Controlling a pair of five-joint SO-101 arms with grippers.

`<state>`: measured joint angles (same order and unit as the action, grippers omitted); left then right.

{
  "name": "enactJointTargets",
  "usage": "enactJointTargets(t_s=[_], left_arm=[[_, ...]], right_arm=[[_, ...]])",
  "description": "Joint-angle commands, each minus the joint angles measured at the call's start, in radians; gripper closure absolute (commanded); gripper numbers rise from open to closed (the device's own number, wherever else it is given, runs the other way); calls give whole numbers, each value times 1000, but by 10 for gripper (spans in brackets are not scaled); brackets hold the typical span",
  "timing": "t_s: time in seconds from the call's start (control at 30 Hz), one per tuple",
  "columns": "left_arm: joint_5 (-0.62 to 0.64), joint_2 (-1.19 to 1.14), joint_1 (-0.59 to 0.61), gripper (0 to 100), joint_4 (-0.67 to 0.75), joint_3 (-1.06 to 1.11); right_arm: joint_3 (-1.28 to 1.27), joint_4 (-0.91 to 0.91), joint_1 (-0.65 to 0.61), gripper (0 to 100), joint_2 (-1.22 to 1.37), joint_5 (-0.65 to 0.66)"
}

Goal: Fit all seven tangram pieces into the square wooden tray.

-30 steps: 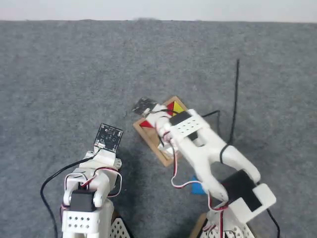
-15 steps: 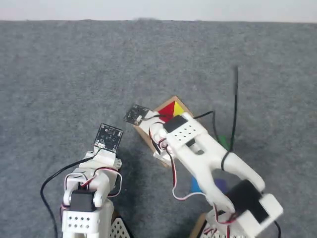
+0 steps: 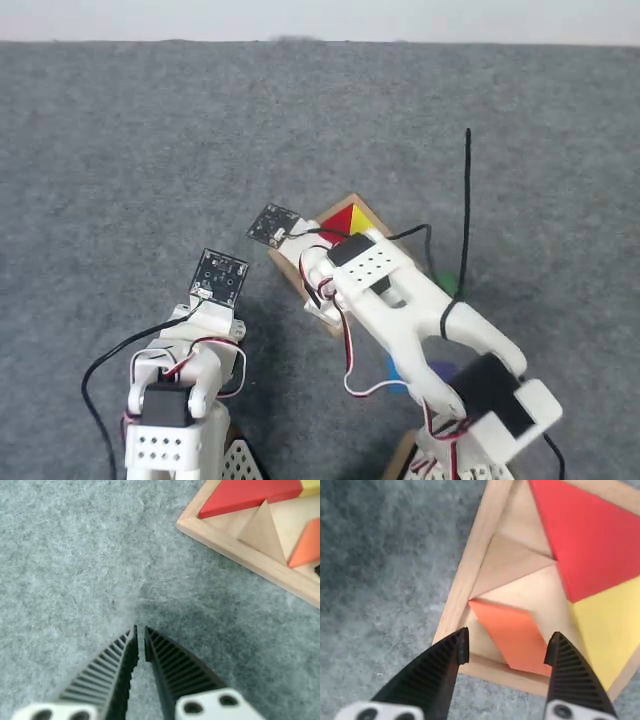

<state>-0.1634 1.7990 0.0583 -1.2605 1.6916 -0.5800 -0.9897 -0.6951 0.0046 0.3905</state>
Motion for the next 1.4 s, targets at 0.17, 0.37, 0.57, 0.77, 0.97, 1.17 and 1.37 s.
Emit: enactJointTargets(t_s=[0.17, 0.37, 0.57, 0.77, 0.97, 1.17, 1.37], left_arm=[[-6, 17, 6, 978, -3, -10], [-6, 17, 6, 978, -3, -10], [-6, 17, 6, 978, -3, -10], [-6, 17, 6, 978, -3, -10], [-6, 17, 6, 978, -3, -10], [-6, 17, 6, 978, -3, -10], [-6, 17, 6, 978, -3, -10]], right_arm=[[23, 21, 12, 757, 64, 20], [25, 16, 50, 957, 74, -6], [41, 12, 151, 991, -35, -101], [107, -79, 245, 991, -214, -207], [104, -108, 400, 991, -268, -310], [166, -58, 565, 991, -108, -330], [296, -48, 579, 990, 81, -276]])
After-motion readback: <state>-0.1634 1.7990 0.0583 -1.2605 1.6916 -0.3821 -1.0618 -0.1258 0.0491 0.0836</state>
